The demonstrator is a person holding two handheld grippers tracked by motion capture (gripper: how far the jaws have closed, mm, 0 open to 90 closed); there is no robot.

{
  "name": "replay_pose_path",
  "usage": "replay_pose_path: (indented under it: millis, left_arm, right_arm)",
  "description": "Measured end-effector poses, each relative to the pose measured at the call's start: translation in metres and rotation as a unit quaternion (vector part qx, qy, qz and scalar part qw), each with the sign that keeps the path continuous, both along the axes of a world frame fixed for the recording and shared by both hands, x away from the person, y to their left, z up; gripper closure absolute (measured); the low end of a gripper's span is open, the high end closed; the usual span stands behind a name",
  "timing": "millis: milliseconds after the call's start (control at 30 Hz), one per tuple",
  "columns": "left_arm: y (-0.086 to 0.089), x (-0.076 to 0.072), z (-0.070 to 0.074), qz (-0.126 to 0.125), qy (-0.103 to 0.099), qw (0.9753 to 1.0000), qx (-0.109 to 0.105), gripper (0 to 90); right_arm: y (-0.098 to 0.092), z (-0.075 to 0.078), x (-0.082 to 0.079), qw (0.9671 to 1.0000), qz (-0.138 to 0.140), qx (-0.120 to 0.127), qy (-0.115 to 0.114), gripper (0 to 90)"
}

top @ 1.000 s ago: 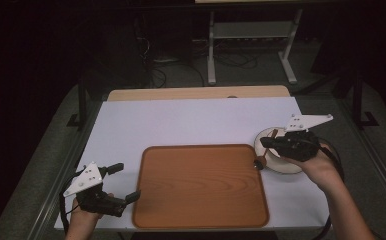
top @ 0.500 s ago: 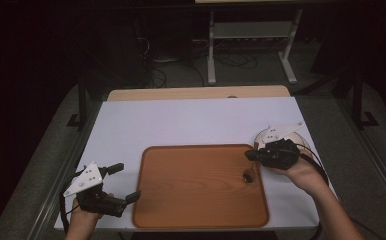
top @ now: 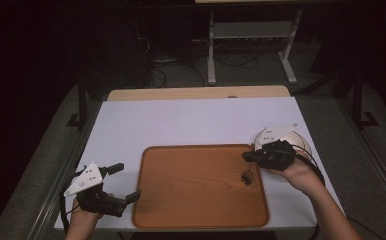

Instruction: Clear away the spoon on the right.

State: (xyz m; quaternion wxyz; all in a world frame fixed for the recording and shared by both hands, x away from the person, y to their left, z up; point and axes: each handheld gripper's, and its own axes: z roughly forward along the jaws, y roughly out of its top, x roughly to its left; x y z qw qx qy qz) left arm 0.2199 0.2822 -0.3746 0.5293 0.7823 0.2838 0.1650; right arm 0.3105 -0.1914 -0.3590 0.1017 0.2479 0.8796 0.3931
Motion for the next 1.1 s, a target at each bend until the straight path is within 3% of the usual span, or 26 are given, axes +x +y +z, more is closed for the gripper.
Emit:
replay_pose_path:
  millis: [633, 1100]
  left_arm:
    - [-0.001, 0.0, 0.0, 0.0, 0.002, 1.0, 0.001, 0.0]
    - [-0.002, 0.0, 0.0, 0.0, 0.001, 1.0, 0.002, 0.0]
  right_arm:
    - [0.023, -0.005, 0.011, 0.9999, 0.013, -0.002, -0.009, 88.3]
    - [0.039, -0.015, 0.012, 0.9993, 0.032, -0.019, 0.002, 88.3]
